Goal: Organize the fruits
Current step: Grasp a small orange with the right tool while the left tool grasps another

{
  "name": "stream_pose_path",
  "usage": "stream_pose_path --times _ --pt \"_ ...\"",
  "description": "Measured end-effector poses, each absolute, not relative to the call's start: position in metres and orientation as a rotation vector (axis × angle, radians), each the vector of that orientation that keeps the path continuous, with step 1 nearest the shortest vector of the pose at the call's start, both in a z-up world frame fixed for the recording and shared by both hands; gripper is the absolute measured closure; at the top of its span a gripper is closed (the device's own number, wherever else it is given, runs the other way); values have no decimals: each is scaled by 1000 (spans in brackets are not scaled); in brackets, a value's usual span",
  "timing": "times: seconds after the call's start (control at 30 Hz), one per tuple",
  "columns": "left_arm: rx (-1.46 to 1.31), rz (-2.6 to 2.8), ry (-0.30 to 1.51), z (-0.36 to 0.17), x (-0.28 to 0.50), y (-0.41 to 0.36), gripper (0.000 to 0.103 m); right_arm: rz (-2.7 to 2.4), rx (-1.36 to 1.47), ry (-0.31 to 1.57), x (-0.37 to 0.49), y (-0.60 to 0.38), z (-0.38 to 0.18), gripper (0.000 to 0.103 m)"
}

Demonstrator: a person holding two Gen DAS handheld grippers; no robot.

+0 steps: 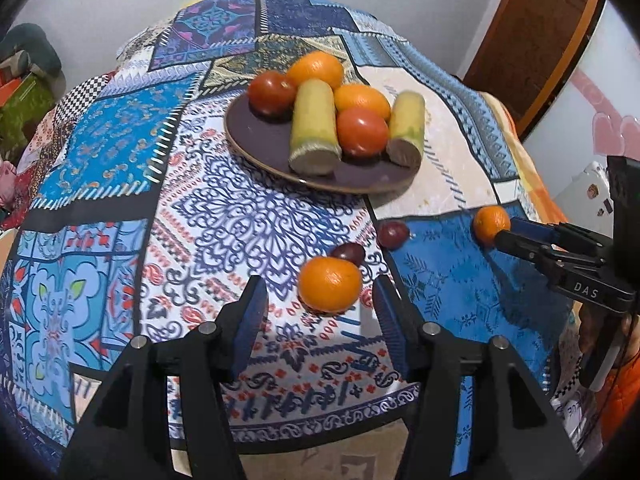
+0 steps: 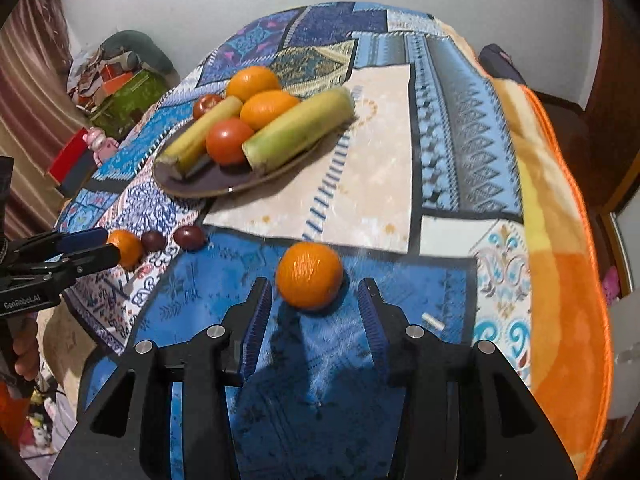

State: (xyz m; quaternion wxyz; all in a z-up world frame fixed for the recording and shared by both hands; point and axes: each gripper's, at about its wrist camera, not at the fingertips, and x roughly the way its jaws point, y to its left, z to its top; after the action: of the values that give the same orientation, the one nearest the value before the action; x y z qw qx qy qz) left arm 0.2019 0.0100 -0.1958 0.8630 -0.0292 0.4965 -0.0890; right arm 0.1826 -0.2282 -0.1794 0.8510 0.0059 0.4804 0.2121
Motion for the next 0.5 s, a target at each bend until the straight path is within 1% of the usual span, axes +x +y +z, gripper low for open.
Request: stream_pose_path --times 0.07,0.13,0.2,0.23,0.3,0.33,0.5 --pt "-54 -191 1047 -199 203 7 49 448 11 1008 184 -226 -181 61" --pt "-52 -197 1045 -201 204 4 56 459 19 1012 187 -223 -184 61" --pt "-48 -207 1049 -203 206 3 65 464 19 1013 190 -220 -185 61" --pt "-46 -205 1049 -204 207 3 66 467 16 1015 190 -218 -186 61" --pt "-49 -207 1044 -205 208 4 67 472 12 1020 191 -215 -189 62" --pt "-51 -209 1042 -204 208 4 67 468 6 1016 190 -214 -189 66" --pt "-50 -215 1028 -201 208 6 68 483 14 1010 189 -213 -187 67"
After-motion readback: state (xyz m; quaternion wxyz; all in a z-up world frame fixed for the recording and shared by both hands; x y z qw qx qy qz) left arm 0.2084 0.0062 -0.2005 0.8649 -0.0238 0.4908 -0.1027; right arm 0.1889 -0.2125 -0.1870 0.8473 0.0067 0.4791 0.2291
